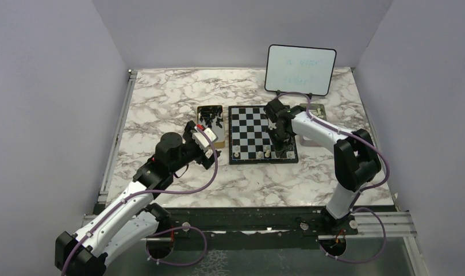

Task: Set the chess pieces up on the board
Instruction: Place the chess piece on the chessboard.

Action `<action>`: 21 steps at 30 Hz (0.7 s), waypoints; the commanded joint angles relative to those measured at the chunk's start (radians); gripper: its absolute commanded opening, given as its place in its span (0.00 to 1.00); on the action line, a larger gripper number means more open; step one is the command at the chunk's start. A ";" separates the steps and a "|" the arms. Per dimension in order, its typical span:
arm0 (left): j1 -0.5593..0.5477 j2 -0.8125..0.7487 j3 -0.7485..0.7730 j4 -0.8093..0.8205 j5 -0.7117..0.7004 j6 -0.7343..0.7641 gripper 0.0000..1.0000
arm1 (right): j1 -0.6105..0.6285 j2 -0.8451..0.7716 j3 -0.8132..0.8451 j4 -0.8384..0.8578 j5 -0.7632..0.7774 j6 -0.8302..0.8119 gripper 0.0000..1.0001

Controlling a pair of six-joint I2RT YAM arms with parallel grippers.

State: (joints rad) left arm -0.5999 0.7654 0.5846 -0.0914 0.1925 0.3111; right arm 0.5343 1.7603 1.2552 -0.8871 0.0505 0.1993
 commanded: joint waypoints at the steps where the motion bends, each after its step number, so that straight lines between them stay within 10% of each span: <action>1: -0.002 -0.018 -0.008 0.028 -0.005 0.008 0.99 | -0.010 0.021 0.023 -0.004 -0.018 -0.015 0.06; 21: -0.003 -0.015 -0.008 0.029 -0.001 0.010 0.99 | -0.011 0.044 0.053 0.001 -0.026 -0.015 0.06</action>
State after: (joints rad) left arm -0.5999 0.7639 0.5846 -0.0914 0.1928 0.3153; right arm 0.5282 1.7779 1.2766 -0.8848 0.0391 0.1902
